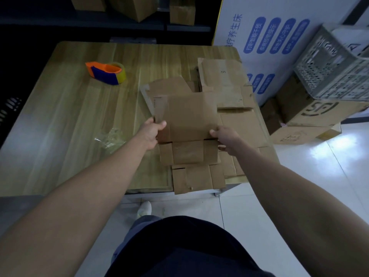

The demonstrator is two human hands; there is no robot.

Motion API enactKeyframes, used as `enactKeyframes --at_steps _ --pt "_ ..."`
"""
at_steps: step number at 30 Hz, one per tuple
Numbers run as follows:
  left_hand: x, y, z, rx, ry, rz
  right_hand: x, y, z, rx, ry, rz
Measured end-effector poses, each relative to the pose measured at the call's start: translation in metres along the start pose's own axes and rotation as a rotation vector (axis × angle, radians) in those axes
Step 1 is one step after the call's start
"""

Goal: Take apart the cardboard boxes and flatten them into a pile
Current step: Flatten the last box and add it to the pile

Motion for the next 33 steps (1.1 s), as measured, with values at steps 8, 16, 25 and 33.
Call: enactKeyframes --at_steps 8,16,25,33 --pt "0.003 -0.033 -0.026 0.010 -0.074 0.086 0.003 0.010 0.019 -0.203 0.051 0.008" --pt "-0.021 -0.023 -0.021 -0.001 -0.084 0.034 0.003 0.011 0.019 -0.351 0.025 -0.006" --pt "-0.012 -0.030 -0.045 0.084 -0.090 0.016 0.009 0.014 0.063 -0.424 0.139 -0.131" --pt "0.010 -0.034 -0.060 0.007 -0.083 -0.125 0.007 0.010 0.063 -0.503 0.080 -0.126"
Point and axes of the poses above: each hand's wrist, its own x-axis away from the middle knuckle, its own y-axis out of the back of the hand, z = x × y, the point moved 3 cm from there along -x, towards the middle knuckle, and after that the axes turned 1 degree about z, right-handed, at the moved point
